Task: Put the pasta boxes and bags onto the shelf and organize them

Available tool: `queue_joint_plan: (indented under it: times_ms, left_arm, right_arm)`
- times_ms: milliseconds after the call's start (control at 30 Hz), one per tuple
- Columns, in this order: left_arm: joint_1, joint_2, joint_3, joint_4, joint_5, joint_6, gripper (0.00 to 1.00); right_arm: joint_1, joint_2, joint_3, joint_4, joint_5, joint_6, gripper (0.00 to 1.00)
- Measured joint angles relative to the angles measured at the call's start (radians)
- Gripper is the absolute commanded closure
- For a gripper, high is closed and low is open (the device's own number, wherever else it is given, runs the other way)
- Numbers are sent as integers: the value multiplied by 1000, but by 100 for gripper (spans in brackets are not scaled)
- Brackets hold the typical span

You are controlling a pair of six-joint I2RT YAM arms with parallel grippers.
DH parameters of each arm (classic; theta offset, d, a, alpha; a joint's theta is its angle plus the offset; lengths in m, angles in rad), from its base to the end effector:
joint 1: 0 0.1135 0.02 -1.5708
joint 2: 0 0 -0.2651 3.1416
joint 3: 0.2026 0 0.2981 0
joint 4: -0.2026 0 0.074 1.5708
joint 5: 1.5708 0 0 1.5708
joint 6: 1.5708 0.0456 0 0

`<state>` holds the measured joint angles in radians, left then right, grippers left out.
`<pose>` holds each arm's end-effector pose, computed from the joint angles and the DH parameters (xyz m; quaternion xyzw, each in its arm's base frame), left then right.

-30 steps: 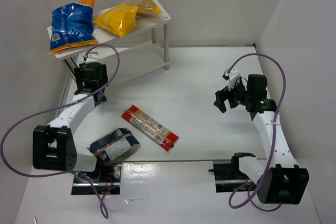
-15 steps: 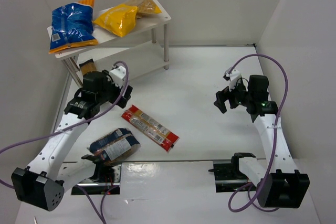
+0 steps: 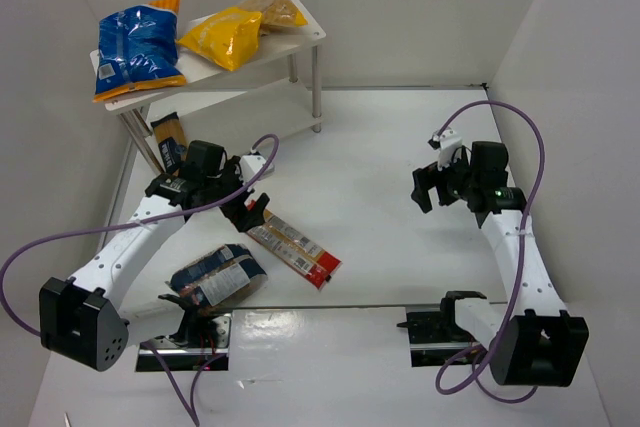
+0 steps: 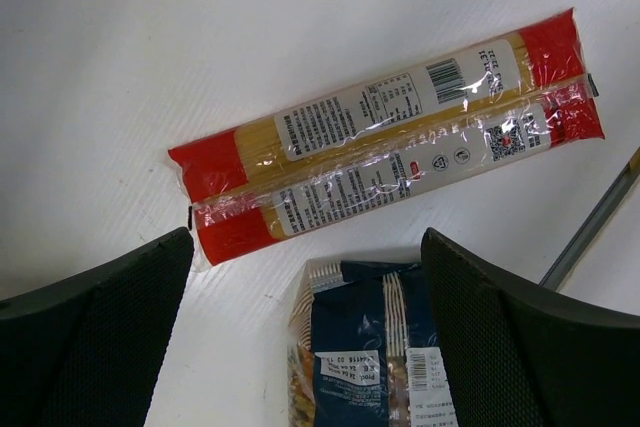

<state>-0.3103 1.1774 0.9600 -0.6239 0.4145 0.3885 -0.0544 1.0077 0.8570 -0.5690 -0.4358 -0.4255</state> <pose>0.2740 -0.1071 0.2677 0.3819 0.8339 -0.1784 0.3563 0.2636 0.0049 0.2771 -0.2518 0.8575 0.0955 0.4383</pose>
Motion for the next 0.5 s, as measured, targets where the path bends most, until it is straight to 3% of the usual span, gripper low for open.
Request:
queue_joint_plan:
  times_ms: [500]
  left_arm:
    - [0, -2, 0, 0, -14, 5, 0]
  right_arm:
    - [0, 80, 1, 0, 32, 13, 0]
